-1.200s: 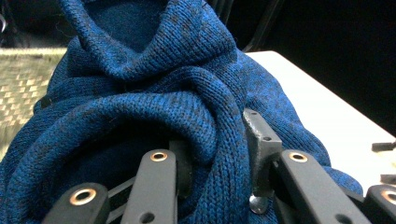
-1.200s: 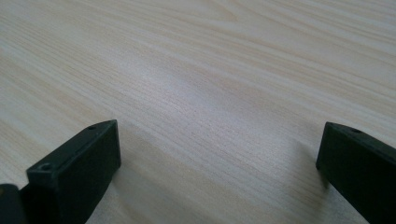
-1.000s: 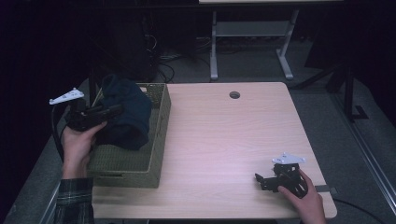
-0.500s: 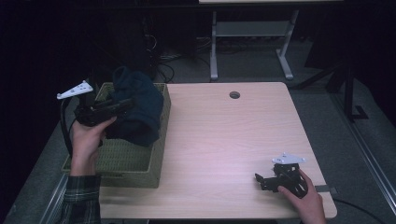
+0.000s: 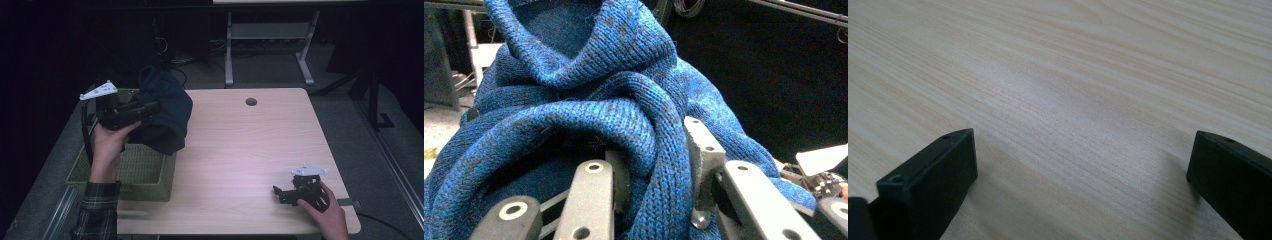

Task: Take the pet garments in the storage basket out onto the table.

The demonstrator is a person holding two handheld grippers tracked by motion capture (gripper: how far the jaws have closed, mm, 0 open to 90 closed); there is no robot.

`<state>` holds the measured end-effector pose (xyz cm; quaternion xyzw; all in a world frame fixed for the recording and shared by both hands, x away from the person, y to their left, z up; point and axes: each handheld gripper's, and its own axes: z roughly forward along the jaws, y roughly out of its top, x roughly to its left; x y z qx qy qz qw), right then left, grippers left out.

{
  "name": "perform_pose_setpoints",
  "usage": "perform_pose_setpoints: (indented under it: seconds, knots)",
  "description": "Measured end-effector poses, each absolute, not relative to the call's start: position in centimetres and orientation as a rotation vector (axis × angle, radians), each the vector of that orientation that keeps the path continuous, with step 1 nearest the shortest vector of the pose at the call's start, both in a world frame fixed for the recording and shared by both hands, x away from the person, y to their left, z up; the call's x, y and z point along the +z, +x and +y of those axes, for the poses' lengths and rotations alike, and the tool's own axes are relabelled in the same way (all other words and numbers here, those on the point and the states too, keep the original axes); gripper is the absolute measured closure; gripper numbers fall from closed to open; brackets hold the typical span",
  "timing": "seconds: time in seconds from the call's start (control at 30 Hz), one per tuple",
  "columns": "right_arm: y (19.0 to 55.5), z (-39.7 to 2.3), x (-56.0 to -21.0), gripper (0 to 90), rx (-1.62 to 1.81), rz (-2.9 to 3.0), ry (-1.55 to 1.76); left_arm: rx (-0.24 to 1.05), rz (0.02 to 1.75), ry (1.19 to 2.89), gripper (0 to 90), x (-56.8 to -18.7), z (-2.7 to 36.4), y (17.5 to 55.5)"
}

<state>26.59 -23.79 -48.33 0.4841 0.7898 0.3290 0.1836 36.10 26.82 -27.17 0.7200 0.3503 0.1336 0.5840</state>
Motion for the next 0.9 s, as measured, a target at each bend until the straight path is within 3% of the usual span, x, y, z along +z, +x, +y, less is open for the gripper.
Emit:
perform_pose_setpoints:
  seconds: [0.9]
  knots:
    - [26.6, -23.8, -48.3, 0.0, 0.93, 2.226, 1.372, 0.238, 0.691, 1.745, 68.8, -27.2, 16.6, 39.7]
